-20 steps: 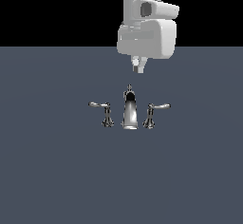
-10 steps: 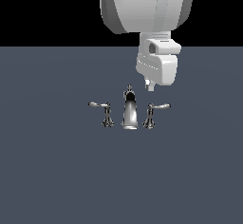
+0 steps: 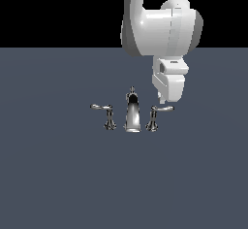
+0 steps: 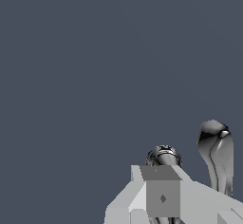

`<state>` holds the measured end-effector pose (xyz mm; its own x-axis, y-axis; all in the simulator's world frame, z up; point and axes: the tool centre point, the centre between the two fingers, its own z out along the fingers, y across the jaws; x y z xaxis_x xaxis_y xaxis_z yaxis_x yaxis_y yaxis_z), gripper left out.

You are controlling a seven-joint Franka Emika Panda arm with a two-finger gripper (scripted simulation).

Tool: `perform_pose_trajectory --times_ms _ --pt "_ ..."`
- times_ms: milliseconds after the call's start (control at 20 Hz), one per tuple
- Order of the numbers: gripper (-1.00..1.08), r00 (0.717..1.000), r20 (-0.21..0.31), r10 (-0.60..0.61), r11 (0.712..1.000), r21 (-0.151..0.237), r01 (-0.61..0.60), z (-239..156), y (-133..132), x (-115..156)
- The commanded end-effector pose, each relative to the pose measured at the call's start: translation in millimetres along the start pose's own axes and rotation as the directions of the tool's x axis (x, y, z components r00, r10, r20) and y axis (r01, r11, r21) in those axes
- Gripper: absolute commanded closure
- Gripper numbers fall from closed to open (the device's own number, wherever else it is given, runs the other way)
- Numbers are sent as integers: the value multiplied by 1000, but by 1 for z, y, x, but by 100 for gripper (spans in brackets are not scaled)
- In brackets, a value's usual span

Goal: Turn on the faucet by rotating a designated handle.

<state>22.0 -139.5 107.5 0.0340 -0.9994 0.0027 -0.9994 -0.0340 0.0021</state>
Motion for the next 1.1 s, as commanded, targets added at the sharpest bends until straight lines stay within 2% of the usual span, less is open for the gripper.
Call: perform_pose_trajectory --times_ms 0,550,1050 --pt "108 1000 0 31 1000 1 -31 7 -3 7" --pt "108 998 3 58 998 2 -58 13 -5 13" --pt "108 998 3 58 998 2 -58 14 30 25"
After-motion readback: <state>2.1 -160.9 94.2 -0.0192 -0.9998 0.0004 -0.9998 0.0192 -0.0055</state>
